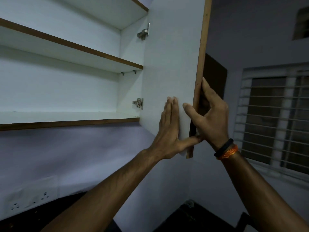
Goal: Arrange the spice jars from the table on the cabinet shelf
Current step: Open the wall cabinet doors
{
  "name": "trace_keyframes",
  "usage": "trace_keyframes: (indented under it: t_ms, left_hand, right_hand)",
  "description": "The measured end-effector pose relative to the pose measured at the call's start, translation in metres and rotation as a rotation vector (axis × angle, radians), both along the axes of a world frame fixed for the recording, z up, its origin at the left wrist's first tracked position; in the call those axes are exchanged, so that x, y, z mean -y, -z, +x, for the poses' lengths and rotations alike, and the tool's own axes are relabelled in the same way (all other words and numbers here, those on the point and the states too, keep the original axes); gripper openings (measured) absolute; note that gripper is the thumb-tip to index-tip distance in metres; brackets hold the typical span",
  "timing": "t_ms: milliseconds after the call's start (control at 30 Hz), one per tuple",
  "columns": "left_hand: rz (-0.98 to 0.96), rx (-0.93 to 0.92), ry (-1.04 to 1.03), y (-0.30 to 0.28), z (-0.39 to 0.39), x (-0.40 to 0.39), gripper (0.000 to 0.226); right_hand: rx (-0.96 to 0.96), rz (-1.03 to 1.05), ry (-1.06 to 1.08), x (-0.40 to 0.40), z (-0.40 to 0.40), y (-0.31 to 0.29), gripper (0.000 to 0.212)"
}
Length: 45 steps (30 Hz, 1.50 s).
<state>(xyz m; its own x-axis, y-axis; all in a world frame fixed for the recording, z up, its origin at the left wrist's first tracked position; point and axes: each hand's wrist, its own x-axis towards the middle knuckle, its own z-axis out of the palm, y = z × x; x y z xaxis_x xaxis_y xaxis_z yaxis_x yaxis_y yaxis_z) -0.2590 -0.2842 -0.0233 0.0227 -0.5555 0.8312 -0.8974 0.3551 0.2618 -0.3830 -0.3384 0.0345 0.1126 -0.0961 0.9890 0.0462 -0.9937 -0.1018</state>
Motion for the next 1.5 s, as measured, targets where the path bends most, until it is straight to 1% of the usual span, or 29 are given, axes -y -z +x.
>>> trace_keyframes:
  t_ms: [67, 167, 267, 400, 500, 567, 700, 767, 833, 967, 1133, 1367, 1500]
  left_hand:
    - [0.018, 0.057, 0.003, 0.002, 0.003, 0.009, 0.124]
    - [0.045, 0.132, -0.003, 0.006, 0.010, 0.026, 0.109]
    - [0.070, 0.153, -0.030, 0.012, 0.009, 0.049, 0.101]
    - [0.087, 0.200, -0.088, 0.019, 0.006, 0.079, 0.088]
    - [0.107, 0.269, -0.140, 0.023, 0.004, 0.096, 0.080]
    - [0.131, 0.308, -0.169, 0.026, 0.003, 0.104, 0.079]
    - [0.233, 0.335, -0.175, 0.033, 0.005, 0.119, 0.079]
    - [0.291, 0.325, -0.165, 0.036, 0.008, 0.126, 0.081]
    - [0.310, 0.329, -0.166, 0.039, 0.011, 0.131, 0.084]
    - [0.279, 0.388, -0.200, 0.042, 0.018, 0.133, 0.086]
    - [0.318, 0.460, -0.238, 0.036, 0.026, 0.131, 0.086]
    - [0.369, 0.426, -0.182, 0.034, 0.033, 0.119, 0.084]
    - [0.403, 0.436, -0.174, 0.040, 0.049, 0.107, 0.086]
  right_hand:
    - [-0.002, 0.007, 0.083, 0.007, -0.007, 0.000, 0.075]
    - [0.024, 0.047, 0.199, 0.020, -0.015, -0.001, 0.075]
    - [0.069, 0.075, 0.297, 0.036, -0.019, 0.002, 0.074]
    - [0.057, 0.072, 0.480, 0.060, -0.020, 0.005, 0.073]
    - [-0.051, 0.007, 0.636, 0.080, -0.020, 0.012, 0.075]
    - [-0.150, -0.038, 0.754, 0.094, -0.023, 0.018, 0.072]
    - [-0.392, -0.140, 1.041, 0.119, -0.028, 0.029, 0.070]
    - [-0.508, -0.174, 1.113, 0.128, -0.028, 0.035, 0.071]
    - [-0.545, -0.183, 1.144, 0.134, -0.027, 0.039, 0.073]
    - [-0.524, -0.186, 1.204, 0.137, -0.021, 0.045, 0.077]
    - [-0.506, -0.134, 1.233, 0.136, -0.012, 0.051, 0.078]
    - [-0.517, -0.083, 1.230, 0.128, -0.008, 0.051, 0.081]
    - [-0.501, -0.024, 1.231, 0.113, 0.004, 0.050, 0.091]
